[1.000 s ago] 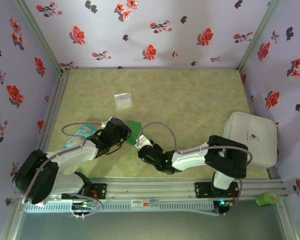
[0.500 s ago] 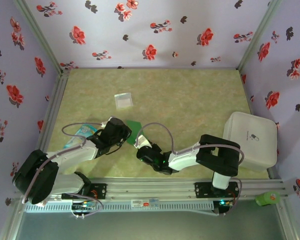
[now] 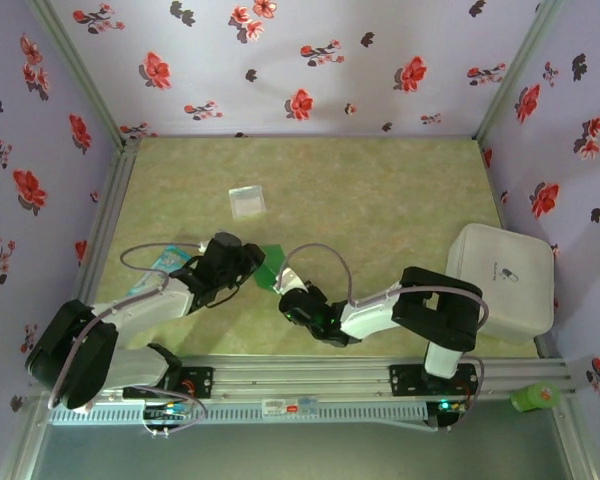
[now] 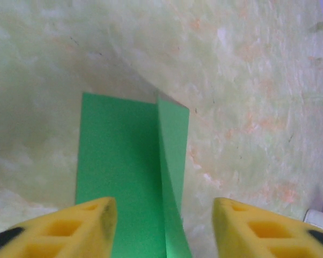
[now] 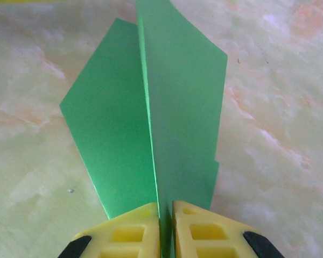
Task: Fold a paper plane with a square sheet of paper (pick it up from the middle)
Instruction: Fourth fold the wing at the center of the table.
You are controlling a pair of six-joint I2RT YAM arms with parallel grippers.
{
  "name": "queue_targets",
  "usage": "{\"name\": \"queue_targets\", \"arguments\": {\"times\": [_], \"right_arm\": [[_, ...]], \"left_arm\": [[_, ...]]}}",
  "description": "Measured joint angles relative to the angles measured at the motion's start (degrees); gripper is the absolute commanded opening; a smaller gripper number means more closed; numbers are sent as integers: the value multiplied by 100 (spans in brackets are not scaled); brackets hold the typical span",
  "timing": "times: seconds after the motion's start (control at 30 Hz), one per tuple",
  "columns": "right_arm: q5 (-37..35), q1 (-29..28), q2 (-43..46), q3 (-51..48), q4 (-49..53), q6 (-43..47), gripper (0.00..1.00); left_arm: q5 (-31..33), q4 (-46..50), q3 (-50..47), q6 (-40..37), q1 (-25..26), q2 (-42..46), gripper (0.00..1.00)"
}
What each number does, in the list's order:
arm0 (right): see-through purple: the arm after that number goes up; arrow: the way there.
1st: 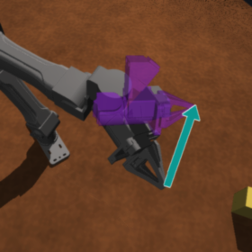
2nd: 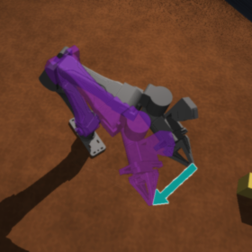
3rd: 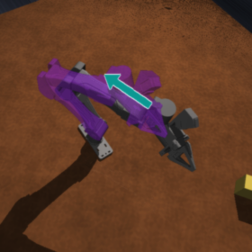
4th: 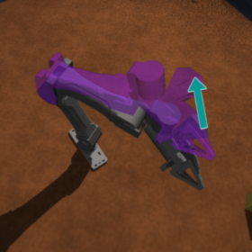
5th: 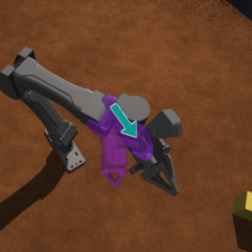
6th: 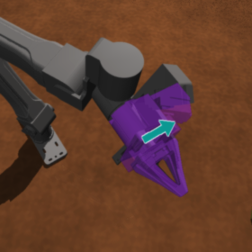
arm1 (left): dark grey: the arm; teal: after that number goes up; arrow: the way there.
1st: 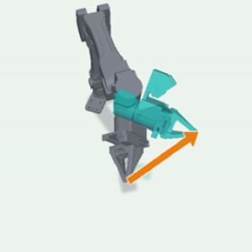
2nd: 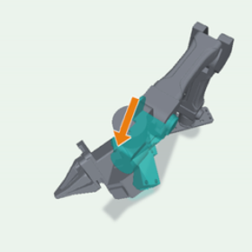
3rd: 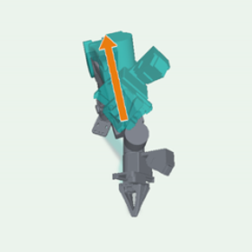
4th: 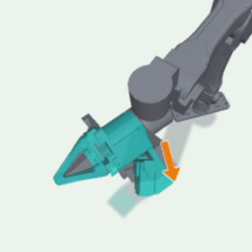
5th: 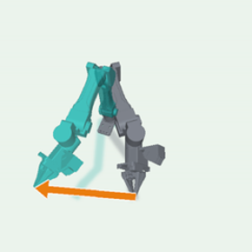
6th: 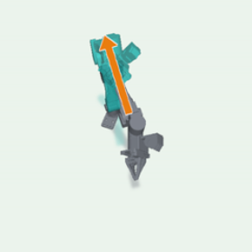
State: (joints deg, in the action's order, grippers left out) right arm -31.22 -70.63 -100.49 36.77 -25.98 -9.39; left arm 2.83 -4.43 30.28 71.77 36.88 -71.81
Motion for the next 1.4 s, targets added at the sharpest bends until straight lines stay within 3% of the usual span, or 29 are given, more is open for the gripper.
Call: {"name": "queue_targets", "arguments": {"times": [0.33,0.63,0.97,1.4], "right_arm": [[299,175,151,-201,-192,42,13],[348,199,249,-315,-334,44,14],[562,293,396,-319,-247,17,17],[885,369,503,-317,254,-264,21]], "left_arm": [[-892,133,546,-354,-509,-603,61],[-1445,157,636,-358,-682,-1119,55],[-1805,-4,820,-411,-863,-1375,21],[-1950,-111,874,-450,-905,-1453,8]]}}
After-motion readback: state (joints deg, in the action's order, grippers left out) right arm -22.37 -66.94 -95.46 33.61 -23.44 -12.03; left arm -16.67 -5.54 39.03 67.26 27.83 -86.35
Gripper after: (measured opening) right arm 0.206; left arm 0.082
